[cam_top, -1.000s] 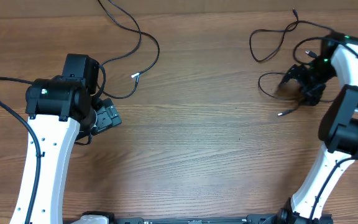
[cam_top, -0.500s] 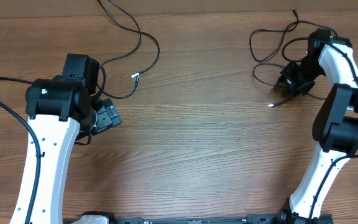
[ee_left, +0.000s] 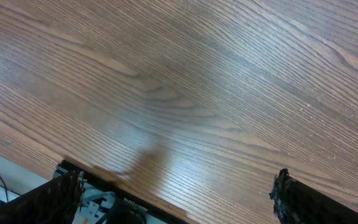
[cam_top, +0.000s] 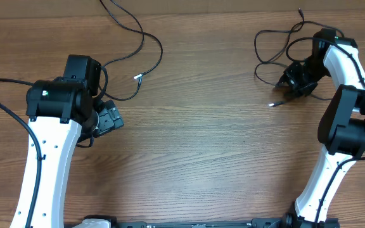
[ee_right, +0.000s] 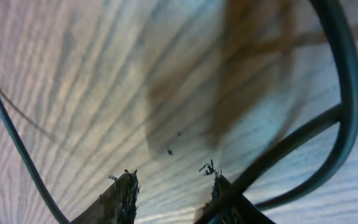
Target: Untangle cables
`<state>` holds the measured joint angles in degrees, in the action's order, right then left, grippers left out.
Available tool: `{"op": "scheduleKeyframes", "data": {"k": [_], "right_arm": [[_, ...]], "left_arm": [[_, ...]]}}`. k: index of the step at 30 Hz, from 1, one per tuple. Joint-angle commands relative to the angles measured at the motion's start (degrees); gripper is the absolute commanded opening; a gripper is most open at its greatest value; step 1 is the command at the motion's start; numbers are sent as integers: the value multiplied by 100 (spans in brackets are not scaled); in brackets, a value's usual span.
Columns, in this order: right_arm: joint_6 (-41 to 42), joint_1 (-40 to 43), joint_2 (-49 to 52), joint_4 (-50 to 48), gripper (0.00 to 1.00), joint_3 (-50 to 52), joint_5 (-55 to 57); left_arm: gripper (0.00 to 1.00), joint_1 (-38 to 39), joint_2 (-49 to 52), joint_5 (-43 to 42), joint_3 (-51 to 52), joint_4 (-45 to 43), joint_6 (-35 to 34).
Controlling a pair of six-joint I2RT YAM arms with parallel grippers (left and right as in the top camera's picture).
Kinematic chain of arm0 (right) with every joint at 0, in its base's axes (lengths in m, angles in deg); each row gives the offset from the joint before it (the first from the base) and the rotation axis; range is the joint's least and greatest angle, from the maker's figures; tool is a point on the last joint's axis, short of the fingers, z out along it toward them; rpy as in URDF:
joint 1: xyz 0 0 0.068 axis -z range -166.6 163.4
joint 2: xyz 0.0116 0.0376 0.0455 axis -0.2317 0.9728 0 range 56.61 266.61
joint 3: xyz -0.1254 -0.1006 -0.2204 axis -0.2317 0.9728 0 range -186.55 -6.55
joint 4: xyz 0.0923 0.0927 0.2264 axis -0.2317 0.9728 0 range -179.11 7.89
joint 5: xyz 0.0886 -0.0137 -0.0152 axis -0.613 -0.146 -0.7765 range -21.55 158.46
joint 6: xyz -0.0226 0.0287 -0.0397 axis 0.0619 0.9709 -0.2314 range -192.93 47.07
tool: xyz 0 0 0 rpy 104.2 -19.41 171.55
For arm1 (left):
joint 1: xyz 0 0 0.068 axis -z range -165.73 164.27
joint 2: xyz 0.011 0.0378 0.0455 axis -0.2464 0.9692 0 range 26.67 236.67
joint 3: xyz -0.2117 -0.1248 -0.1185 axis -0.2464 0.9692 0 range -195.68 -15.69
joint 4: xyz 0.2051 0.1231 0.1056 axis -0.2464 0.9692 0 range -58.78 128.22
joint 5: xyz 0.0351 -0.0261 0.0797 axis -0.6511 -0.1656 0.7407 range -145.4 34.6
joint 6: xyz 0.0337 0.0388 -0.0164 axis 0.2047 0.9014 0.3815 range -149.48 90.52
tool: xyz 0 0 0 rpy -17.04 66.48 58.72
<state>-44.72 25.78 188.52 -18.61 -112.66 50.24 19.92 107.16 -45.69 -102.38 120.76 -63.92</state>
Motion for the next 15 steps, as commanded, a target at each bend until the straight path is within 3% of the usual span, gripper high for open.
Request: {"op": "scheduleKeyframes", "data": {"k": [1, 2, 5, 11, 15], "right_arm": [[33, 55, 52, 72, 24, 11, -50], [33, 92, 52, 98, 17, 0, -48], [33, 256, 39, 195, 12, -15, -52], [26, 647, -83, 400, 13, -15, -46], [-120, 796, -245, 485, 20, -15, -50]], "left_arm": [[99, 37, 9, 120, 9, -4, -92], [99, 37, 9, 120, 9, -4, -92], [100, 37, 9, 120, 9, -4, -92], [100, 37, 9, 120, 9, -4, -92], [100, 37, 9, 120, 9, -4, -92]]}}
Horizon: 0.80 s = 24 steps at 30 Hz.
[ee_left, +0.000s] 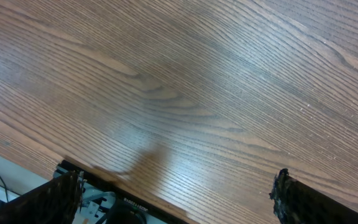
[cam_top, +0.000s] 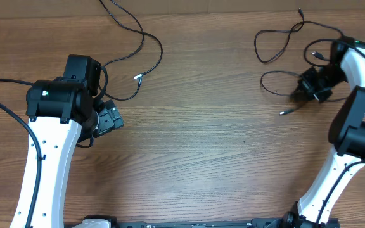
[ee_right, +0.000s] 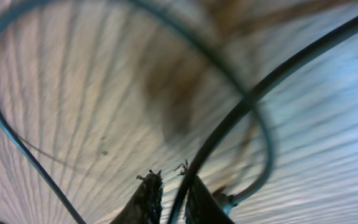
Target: Untangle cables
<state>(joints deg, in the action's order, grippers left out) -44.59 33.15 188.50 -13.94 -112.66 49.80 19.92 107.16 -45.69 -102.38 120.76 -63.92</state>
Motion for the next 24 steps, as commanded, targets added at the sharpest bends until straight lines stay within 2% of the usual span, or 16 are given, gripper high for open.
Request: {"op": "scheduleKeyframes", "data": {"k": [1, 2, 4, 6, 11, 13, 15, 16, 17, 22, 24], "right_arm": [[-186, 63, -284, 17, 25, -13, -2], [-232, 63, -341, 13, 39, -15, 15], [-293, 61, -402, -4, 55, -15, 15], [-310, 57, -457, -26, 61, -15, 15], [-308, 127, -616, -201, 63, -52, 22], [-302, 225, -664, -249, 68, -195, 105], [-260, 374, -671, -297, 79, -396, 315], [-260, 448, -671, -380, 96, -452, 466], [-260, 525, -671, -496, 100, -474, 643], [299, 938, -656, -970, 100, -452, 2046], [341, 1073, -651, -1145, 100, -452, 2275]], "left_arm": [[100, 37, 9, 120, 9, -4, -92], [100, 37, 9, 120, 9, -4, -92], [99, 37, 9, 120, 9, -4, -92], [99, 37, 9, 120, 9, -4, -92], [100, 37, 9, 120, 9, -4, -92], [100, 37, 9, 120, 9, -4, -92], [99, 37, 9, 120, 9, -4, -92], [99, 37, 9, 120, 9, -4, -92], [100, 37, 9, 120, 9, -4, -92], [100, 37, 9, 120, 9, -4, -92], [99, 37, 9, 120, 9, -4, -92]]}}
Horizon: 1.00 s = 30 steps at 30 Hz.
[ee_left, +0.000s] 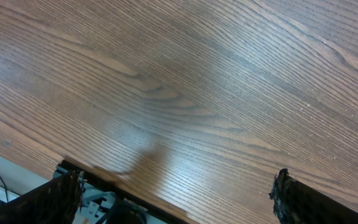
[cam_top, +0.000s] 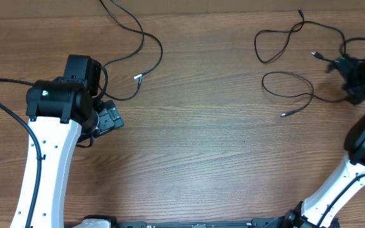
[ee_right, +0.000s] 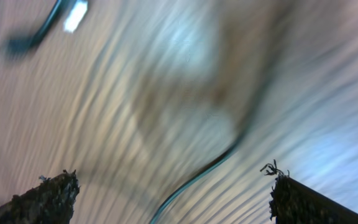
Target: Untangle cables
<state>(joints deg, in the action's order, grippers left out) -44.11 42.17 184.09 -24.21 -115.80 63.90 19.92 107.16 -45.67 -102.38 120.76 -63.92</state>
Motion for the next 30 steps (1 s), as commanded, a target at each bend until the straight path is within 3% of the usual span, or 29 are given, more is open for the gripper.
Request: {"op": "scheduleKeyframes", "data": {"k": [1, 19, 21, 25, 30], "right_arm": [[289, 236, -197, -225, 100, -138, 922], [74, 472, 619, -651, 97, -131, 1054], [74, 474, 651, -636, 93, -129, 1060], [72, 474, 671, -610, 75, -127, 1058], [4, 474, 739, -638, 74, -39, 1058]], "left_arm": [[100, 37, 9, 118, 9, -4, -92], [100, 37, 9, 118, 9, -4, -92], [99, 37, 9, 118, 9, -4, -92], [99, 37, 9, 118, 9, -4, -92], [100, 37, 9, 118, 9, -4, -92]]}}
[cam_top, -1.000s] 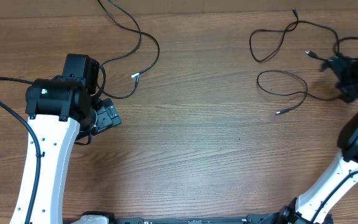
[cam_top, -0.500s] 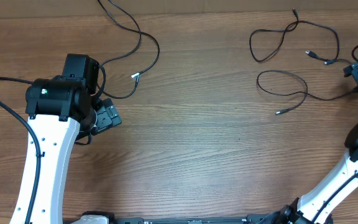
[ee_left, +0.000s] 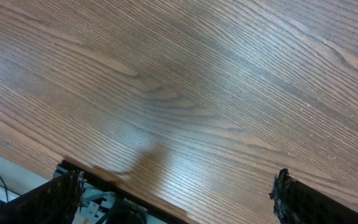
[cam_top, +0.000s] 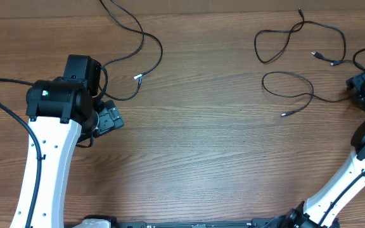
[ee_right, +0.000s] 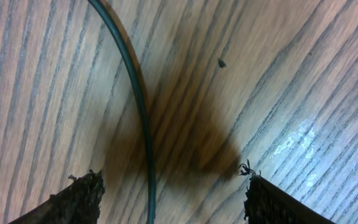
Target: Untangle cables
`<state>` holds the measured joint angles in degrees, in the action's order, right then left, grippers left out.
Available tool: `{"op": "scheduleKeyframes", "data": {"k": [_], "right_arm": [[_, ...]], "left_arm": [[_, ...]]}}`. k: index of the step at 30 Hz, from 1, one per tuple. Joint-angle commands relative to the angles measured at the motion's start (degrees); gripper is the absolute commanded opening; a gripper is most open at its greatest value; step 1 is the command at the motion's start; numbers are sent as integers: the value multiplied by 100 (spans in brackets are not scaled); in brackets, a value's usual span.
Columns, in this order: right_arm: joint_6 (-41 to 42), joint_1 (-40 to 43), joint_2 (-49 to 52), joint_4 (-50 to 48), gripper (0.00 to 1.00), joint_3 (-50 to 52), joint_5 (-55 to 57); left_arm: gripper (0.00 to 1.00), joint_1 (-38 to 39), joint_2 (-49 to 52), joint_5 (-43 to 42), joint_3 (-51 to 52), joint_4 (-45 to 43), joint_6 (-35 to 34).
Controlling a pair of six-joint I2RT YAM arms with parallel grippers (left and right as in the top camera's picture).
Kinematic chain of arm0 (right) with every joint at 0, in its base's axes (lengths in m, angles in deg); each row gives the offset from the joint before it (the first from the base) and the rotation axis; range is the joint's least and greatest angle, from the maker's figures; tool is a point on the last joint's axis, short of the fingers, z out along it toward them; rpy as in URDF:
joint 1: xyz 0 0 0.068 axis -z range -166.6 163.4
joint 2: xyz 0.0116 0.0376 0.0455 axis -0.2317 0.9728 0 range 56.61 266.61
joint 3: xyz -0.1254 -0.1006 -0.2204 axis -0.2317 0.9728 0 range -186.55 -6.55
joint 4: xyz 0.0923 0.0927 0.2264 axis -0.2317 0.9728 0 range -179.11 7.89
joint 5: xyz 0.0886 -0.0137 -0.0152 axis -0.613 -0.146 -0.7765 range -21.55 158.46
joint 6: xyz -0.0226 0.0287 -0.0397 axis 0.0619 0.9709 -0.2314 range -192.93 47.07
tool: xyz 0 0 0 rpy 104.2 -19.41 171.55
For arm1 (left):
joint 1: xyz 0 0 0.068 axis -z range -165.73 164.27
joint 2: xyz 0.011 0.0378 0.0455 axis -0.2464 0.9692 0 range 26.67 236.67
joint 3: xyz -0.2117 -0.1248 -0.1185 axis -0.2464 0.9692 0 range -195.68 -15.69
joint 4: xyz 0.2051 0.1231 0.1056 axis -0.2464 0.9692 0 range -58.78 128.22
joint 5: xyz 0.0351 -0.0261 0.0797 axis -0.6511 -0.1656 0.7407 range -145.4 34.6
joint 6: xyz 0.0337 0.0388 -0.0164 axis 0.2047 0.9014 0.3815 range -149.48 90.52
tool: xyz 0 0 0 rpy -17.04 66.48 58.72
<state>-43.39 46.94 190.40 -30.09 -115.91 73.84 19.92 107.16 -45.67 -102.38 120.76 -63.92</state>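
Two thin black cables lie apart on the right of the wooden table (cam_top: 208, 139): an upper cable (cam_top: 256, 43) with a loop, and a lower cable (cam_top: 311, 88) curling toward the right edge. A third cable (cam_top: 161, 50) lies at the top left. My right gripper stands open at the right edge; in the right wrist view (ee_right: 173, 199) a cable strand (ee_right: 140, 118) lies on the wood between its spread fingers (ee_right: 79, 199), untouched. My left gripper (cam_top: 111, 118) hangs open over bare wood, also seen from its wrist (ee_left: 176, 199).
The table's near edge (ee_left: 104, 180) and the robot's base frame show low in the left wrist view. The left arm's own black cable curves along the left side. The right arm's white link (cam_top: 334, 183) rises from the lower right.
My right gripper has moved a little further right and down, toward the table's right edge. Its wrist view, blurred before, now shows a strand lying between the open fingers. The left arm is unchanged.
My right gripper was at a tangled bunch of cables on the right, fingers partly open round a strand. Then it was nearly shut on a strand, further right, with the bunch spreading. Later it was open near the right edge, with two cables lying separate, as now.
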Motion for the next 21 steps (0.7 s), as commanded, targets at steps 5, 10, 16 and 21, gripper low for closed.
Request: {"op": "scheduleKeyframes", "data": {"k": [5, 10, 16, 21], "right_arm": [[-68, -4, 214, -116, 64, 68, 57], [-68, -2, 225, -118, 52, 68, 61], [-70, -2, 273, -120, 52, 68, 66], [-81, -2, 275, -111, 49, 118, 61]], "left_arm": [[99, 37, 9, 118, 9, -4, -92], [99, 37, 9, 118, 9, -4, -92], [99, 37, 9, 118, 9, -4, -92], [99, 37, 9, 118, 9, -4, -92]]}}
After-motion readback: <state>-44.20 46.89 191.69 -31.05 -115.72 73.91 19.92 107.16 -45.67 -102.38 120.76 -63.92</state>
